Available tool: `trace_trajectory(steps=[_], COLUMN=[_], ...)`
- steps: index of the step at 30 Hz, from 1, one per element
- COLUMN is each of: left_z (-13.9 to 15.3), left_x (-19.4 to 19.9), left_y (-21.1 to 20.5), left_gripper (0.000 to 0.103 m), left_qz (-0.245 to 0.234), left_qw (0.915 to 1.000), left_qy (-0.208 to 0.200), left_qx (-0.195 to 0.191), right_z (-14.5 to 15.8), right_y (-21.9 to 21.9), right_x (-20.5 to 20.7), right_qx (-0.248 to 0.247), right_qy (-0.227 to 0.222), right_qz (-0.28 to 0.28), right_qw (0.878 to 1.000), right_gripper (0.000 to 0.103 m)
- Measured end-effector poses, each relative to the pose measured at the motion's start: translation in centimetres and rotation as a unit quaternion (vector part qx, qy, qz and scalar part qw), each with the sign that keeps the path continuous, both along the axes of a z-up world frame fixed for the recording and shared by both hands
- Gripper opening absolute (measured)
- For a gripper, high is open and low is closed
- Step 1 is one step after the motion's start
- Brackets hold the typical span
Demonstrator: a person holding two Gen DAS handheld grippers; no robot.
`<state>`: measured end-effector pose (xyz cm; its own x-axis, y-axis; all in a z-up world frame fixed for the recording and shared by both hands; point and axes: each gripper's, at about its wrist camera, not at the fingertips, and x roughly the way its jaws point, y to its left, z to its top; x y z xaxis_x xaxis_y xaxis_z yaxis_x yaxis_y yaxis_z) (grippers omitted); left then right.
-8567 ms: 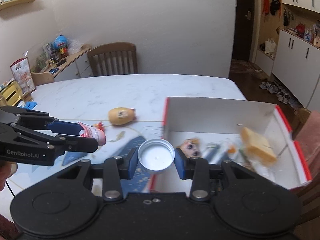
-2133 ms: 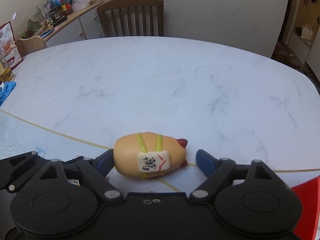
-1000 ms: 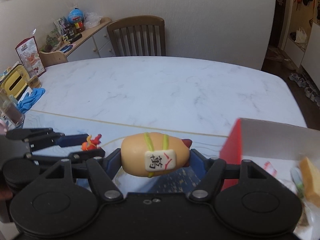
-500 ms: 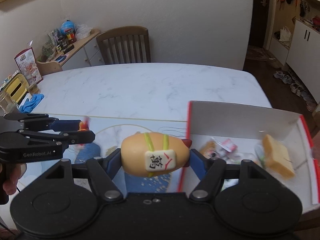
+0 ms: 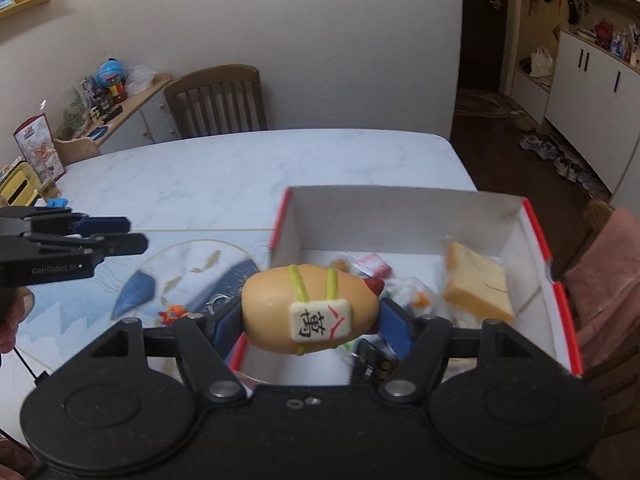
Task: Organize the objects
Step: 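Carry the keychain and squishy toy into the shoebox and open both tools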
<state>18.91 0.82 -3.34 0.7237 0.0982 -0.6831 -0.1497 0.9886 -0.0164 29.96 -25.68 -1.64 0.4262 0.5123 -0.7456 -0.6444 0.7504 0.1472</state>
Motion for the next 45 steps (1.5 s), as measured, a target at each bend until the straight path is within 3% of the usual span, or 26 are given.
trace_trajectory(steps=[4,5,12,19,33,36,45], left_z=[-2.1,-2.7,-7.9,-11.2,-12.5,-12.4,-12.0], left_x=[-0.2,-0.2,-0.1,0.5,1.2,1.0,0.6], left_y=[0.0,0.1,0.7,0.6,-0.4,-0.5,-0.7], left_gripper=[0.063,0.065,0.065,0.065,0.064,0.052,0.049], left_qz=[0.001,0.001,0.002,0.015,0.057,0.065,0.077], left_qw=[0.9998,0.9997,0.9971,0.9955,0.9945,0.9945,0.9941], left_qy=[0.019,0.024,0.076,0.093,0.088,0.082,0.075], left_qx=[0.008,0.009,0.01,-0.008,-0.001,-0.005,-0.014], right_z=[-0.5,-0.5,-1.4,-2.2,-2.3,-2.4,-2.2], right_y=[-1.0,-1.2,-2.2,-2.4,-2.8,-2.9,-3.9], right_x=[0.3,0.3,1.0,1.3,1.7,1.8,2.0], right_qx=[0.001,0.001,-0.009,-0.02,-0.02,-0.02,-0.014], right_qy=[0.006,0.007,0.016,0.024,0.025,0.025,0.023], right_qz=[-0.006,-0.007,-0.017,-0.02,-0.019,-0.019,-0.016], right_qw=[1.0,1.0,1.0,0.999,0.999,0.999,1.0], right_gripper=[0.071,0.071,0.071,0.071,0.071,0.071,0.071])
